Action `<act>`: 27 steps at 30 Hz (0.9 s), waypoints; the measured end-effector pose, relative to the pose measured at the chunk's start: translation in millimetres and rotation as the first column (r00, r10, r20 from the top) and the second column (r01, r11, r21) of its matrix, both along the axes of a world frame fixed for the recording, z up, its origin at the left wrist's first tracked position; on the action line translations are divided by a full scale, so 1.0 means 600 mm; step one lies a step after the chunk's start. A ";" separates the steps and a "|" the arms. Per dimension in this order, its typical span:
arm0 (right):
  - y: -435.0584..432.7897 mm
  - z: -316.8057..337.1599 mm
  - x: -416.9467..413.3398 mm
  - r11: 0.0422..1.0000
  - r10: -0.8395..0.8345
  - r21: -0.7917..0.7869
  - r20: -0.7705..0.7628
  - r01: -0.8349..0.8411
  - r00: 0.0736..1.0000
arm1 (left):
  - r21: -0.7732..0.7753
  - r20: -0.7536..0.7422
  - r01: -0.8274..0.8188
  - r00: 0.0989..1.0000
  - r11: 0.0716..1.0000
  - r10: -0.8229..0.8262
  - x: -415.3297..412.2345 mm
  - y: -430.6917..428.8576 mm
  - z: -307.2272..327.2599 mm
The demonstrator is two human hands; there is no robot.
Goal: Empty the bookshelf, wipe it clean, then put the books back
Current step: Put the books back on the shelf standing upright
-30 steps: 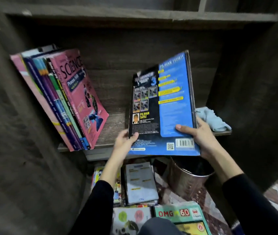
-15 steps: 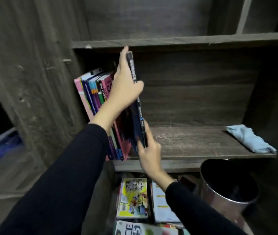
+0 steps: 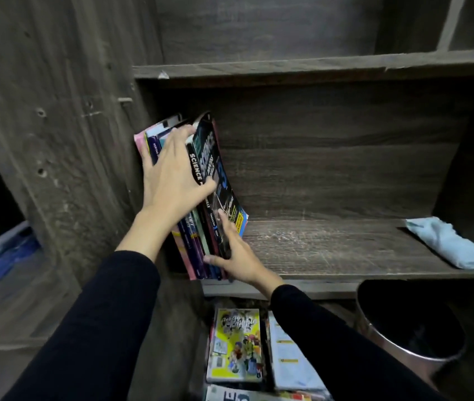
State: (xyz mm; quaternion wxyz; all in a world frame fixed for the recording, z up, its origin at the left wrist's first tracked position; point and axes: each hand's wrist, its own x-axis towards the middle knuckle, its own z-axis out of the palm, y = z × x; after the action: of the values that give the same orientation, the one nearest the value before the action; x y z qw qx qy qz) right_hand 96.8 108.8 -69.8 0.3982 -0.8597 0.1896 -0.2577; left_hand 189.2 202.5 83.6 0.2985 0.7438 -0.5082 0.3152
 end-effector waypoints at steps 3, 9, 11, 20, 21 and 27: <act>-0.003 0.004 -0.002 0.999 0.028 0.044 -0.058 -0.026 0.998 | -0.051 0.079 -0.059 0.995 0.997 0.062 0.004 -0.003 -0.002; -0.021 0.019 -0.013 0.965 0.158 0.226 -0.083 -0.135 0.984 | 0.157 0.155 -0.128 0.982 0.979 0.103 0.014 0.014 0.019; -0.028 0.017 -0.014 0.967 0.152 0.219 -0.074 -0.132 0.986 | 0.181 0.166 -0.131 0.981 0.975 0.101 0.018 0.014 0.022; -0.022 0.043 -0.030 0.993 0.100 0.074 -0.186 -0.088 0.977 | 0.050 0.143 -0.190 0.973 0.981 0.181 0.017 0.036 -0.011; -0.021 0.055 -0.030 0.996 0.084 0.043 -0.164 -0.078 0.983 | 0.073 0.156 -0.210 0.968 0.975 0.196 0.017 0.041 -0.015; -0.010 0.160 -0.014 0.968 -0.028 -0.248 -0.014 0.024 0.999 | 0.114 0.101 -0.248 0.966 0.962 0.238 0.010 0.039 -0.011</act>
State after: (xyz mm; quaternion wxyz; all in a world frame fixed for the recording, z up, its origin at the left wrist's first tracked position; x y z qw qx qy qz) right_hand 88.4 102.9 26.5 0.2824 -0.9025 0.1706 -0.2769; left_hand 194.9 225.7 77.2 0.1878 0.8035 -0.4444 0.3488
